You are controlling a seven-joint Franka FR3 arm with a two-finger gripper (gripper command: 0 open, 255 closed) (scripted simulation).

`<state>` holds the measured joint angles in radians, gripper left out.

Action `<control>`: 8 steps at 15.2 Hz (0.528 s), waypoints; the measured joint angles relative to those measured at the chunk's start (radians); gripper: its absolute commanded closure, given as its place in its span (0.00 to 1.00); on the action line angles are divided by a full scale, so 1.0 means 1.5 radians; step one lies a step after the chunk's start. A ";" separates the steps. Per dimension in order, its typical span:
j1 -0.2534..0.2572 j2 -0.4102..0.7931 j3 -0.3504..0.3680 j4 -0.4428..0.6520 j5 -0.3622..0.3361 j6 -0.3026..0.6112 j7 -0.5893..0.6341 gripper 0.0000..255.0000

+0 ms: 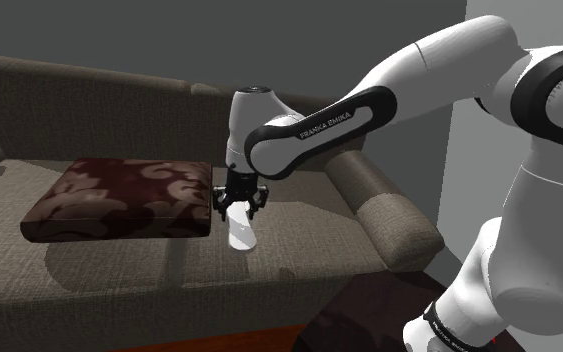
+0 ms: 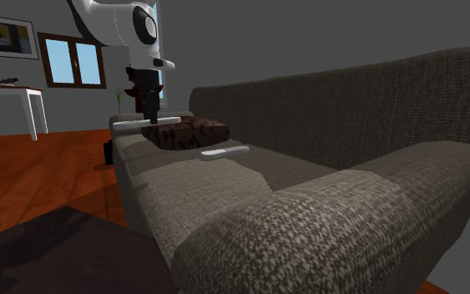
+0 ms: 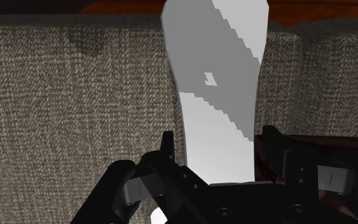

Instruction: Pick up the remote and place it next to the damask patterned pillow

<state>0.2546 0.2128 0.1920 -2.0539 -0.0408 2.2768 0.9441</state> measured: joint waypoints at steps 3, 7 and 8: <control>0.000 0.014 -0.002 -0.012 -0.004 0.025 0.002 1.00; 0.003 0.037 -0.003 -0.020 -0.011 0.056 0.007 1.00; 0.003 0.042 -0.004 -0.022 -0.012 0.064 0.008 1.00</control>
<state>0.2589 0.2758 0.1857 -2.0876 -0.0591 2.3721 0.9554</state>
